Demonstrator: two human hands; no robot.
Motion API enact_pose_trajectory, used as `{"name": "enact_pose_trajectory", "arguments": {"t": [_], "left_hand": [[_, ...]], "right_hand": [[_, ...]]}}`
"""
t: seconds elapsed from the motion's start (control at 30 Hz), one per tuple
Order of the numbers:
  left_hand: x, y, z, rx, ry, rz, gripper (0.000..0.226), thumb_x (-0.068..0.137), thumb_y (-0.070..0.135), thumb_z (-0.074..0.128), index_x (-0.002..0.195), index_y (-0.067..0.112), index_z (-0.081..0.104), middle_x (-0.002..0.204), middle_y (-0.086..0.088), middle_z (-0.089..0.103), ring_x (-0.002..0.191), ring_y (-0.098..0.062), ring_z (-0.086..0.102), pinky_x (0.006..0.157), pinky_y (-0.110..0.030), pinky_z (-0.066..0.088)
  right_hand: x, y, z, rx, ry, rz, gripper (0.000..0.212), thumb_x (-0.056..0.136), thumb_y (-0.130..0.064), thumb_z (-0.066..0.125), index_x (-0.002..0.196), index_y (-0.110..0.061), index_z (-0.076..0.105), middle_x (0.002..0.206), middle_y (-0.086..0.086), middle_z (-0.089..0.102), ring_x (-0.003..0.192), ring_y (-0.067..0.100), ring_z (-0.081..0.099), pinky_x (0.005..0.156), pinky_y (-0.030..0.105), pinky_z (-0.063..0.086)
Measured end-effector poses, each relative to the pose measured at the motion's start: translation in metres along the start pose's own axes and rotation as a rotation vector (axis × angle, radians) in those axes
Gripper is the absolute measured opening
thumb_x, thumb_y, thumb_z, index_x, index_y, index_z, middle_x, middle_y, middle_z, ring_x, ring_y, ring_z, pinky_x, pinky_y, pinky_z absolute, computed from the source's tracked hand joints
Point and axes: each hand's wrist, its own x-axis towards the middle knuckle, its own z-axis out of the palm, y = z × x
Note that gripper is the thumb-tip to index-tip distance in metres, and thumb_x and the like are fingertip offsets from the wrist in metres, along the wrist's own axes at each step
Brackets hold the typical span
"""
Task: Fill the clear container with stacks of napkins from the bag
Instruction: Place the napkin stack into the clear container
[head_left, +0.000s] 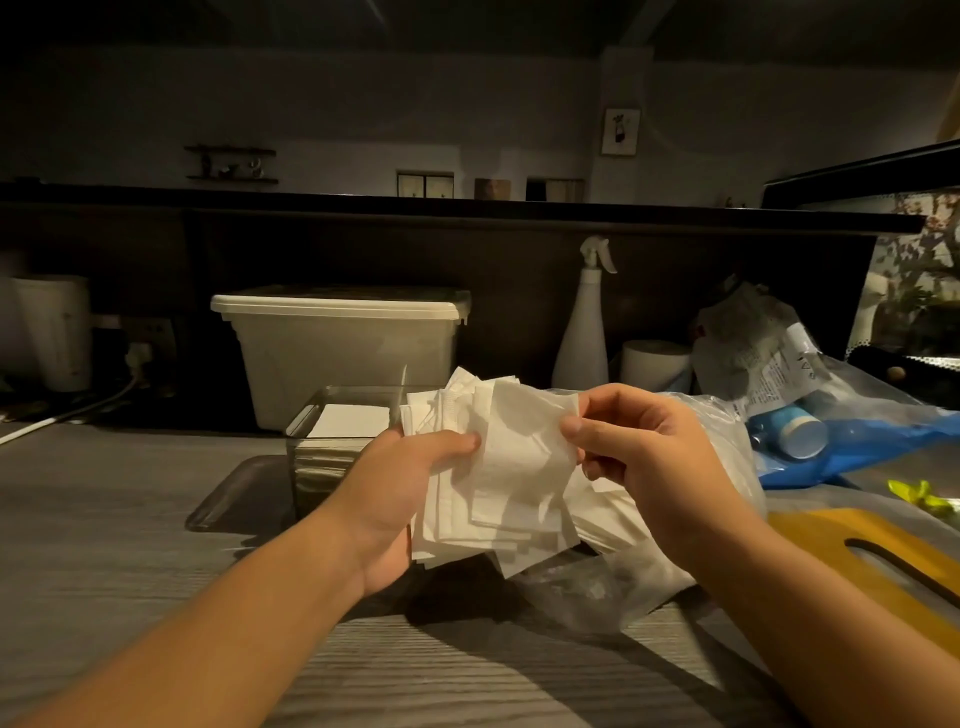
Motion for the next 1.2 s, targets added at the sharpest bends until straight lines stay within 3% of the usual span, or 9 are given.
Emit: {"name": "enact_pose_trajectory", "arguments": {"t": [0.27, 0.53, 0.63, 0.83, 0.97, 1.1, 1.2], "left_hand": [[-0.003, 0.000, 0.002, 0.010, -0.056, -0.004, 0.025, 0.095, 0.020, 0.059, 0.118, 0.016, 0.068, 0.102, -0.010, 0.076, 0.091, -0.031, 0.074, 0.074, -0.043, 0.059], [-0.003, -0.002, 0.002, 0.014, -0.079, -0.012, 0.030, 0.093, 0.024, 0.061, 0.123, 0.019, 0.065, 0.106, -0.010, 0.075, 0.097, -0.032, 0.072, 0.081, -0.047, 0.059], [-0.004, -0.001, 0.003, 0.010, -0.083, -0.005, 0.026, 0.094, 0.022, 0.060, 0.118, 0.020, 0.067, 0.103, -0.008, 0.076, 0.092, -0.029, 0.074, 0.077, -0.044, 0.059], [-0.004, -0.002, 0.005, 0.037, -0.103, 0.002, 0.020, 0.094, 0.021, 0.060, 0.112, 0.022, 0.068, 0.095, -0.005, 0.077, 0.082, -0.023, 0.075, 0.064, -0.036, 0.059], [-0.006, -0.001, 0.005, 0.055, -0.117, -0.003, 0.020, 0.094, 0.021, 0.059, 0.111, 0.021, 0.069, 0.094, -0.005, 0.077, 0.080, -0.022, 0.075, 0.059, -0.033, 0.059], [-0.007, -0.001, 0.006, 0.081, -0.114, -0.017, 0.023, 0.093, 0.024, 0.060, 0.114, 0.021, 0.069, 0.104, -0.009, 0.075, 0.096, -0.030, 0.072, 0.078, -0.045, 0.060], [-0.009, -0.001, 0.007, 0.072, -0.124, -0.030, 0.021, 0.095, 0.029, 0.057, 0.107, 0.022, 0.072, 0.101, -0.008, 0.076, 0.097, -0.031, 0.072, 0.087, -0.050, 0.057]], "right_hand": [[-0.001, 0.004, 0.005, -0.095, 0.048, -0.013, 0.008, 0.091, -0.020, 0.069, 0.089, -0.015, 0.075, 0.078, -0.003, 0.073, 0.062, 0.008, 0.062, 0.055, 0.018, 0.048], [-0.002, 0.008, 0.009, -0.144, 0.083, -0.016, 0.006, 0.090, -0.020, 0.069, 0.087, -0.018, 0.073, 0.074, -0.008, 0.072, 0.060, 0.002, 0.063, 0.053, 0.011, 0.047], [-0.002, 0.008, 0.010, -0.162, 0.100, 0.012, 0.003, 0.089, -0.023, 0.071, 0.089, -0.020, 0.071, 0.081, -0.005, 0.072, 0.066, 0.005, 0.065, 0.054, 0.011, 0.047], [-0.002, 0.007, 0.012, -0.192, 0.076, 0.082, 0.023, 0.085, -0.031, 0.076, 0.104, -0.023, 0.066, 0.092, 0.000, 0.069, 0.079, 0.014, 0.064, 0.056, 0.015, 0.047], [-0.002, 0.008, 0.013, -0.180, 0.051, 0.106, 0.018, 0.085, -0.031, 0.076, 0.097, -0.018, 0.069, 0.089, 0.002, 0.070, 0.077, 0.015, 0.063, 0.059, 0.018, 0.047], [-0.003, 0.008, 0.012, -0.162, 0.043, 0.101, 0.013, 0.084, -0.028, 0.077, 0.088, -0.018, 0.069, 0.083, -0.003, 0.069, 0.076, 0.014, 0.064, 0.057, 0.018, 0.047], [-0.003, 0.009, 0.012, -0.187, 0.054, 0.075, 0.015, 0.083, -0.028, 0.078, 0.090, -0.019, 0.069, 0.088, -0.003, 0.070, 0.078, 0.014, 0.066, 0.055, 0.014, 0.048]]}}
